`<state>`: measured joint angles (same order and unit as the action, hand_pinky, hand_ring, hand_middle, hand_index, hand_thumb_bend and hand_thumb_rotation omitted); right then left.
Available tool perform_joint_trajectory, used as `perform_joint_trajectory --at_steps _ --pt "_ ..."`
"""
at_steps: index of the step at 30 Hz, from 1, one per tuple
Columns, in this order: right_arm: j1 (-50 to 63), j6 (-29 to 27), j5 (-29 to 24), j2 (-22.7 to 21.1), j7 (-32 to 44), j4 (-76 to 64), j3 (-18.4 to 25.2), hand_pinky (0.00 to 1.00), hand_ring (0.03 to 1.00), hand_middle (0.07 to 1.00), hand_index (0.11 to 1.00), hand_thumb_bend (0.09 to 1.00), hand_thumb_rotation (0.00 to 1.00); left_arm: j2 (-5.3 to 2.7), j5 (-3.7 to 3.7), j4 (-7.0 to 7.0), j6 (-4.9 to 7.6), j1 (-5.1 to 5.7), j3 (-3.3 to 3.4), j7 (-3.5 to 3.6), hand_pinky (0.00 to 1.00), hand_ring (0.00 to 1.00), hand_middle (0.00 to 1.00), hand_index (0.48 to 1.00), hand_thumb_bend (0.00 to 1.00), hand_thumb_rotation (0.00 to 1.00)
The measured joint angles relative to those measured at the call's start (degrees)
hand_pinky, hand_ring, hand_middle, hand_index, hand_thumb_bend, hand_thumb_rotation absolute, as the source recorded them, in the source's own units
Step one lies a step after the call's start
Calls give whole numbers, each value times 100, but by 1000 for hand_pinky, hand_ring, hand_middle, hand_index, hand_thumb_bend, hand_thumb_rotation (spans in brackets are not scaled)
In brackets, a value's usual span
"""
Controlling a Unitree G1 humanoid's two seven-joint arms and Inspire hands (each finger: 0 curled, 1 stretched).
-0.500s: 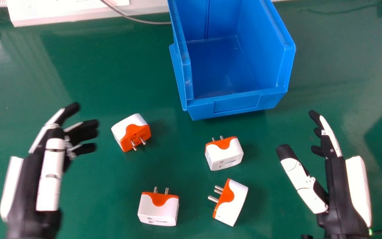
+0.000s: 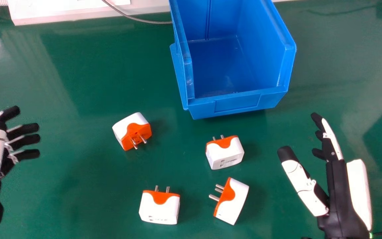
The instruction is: Pick all objects and put in blue box
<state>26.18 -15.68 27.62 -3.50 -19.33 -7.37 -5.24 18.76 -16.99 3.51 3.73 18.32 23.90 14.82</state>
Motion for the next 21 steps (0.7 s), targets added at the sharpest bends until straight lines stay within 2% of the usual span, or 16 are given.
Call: perform_joint_trajectory --at_steps 2,3,5,9,11,16,18,21 --pt "0 0 22 2 0 0 -6 799 907 932 907 460 869 44 -71 -48 -78 -27 29 127 643 701 712 830 239 827" --pt "3 1 29 3 2 -4 -9 799 907 931 906 457 867 54 -99 -81 -124 -52 59 142 644 700 712 832 247 830" --pt "33 9 32 2 3 -50 -11 795 904 929 904 476 864 63 -99 -112 -217 -84 106 138 646 701 716 838 268 841" --pt "111 42 116 30 1 -182 -84 791 901 926 901 481 855 63 -74 -110 -243 -84 116 149 648 702 719 843 280 848" --pt "147 104 267 49 -7 -202 -165 782 895 921 898 477 853 63 -35 -89 -242 -69 118 147 646 701 720 845 286 849" --pt "258 136 408 78 -11 -202 -301 757 886 915 895 471 854 62 46 -11 -210 55 120 151 645 700 717 849 291 848" --pt "325 142 443 77 -16 -214 -326 734 879 910 892 469 853 61 121 -11 -152 82 120 155 646 698 716 850 286 846" --pt "474 244 542 85 -13 -293 -389 732 869 909 890 475 853 61 195 -11 15 131 119 160 646 698 715 850 285 844"
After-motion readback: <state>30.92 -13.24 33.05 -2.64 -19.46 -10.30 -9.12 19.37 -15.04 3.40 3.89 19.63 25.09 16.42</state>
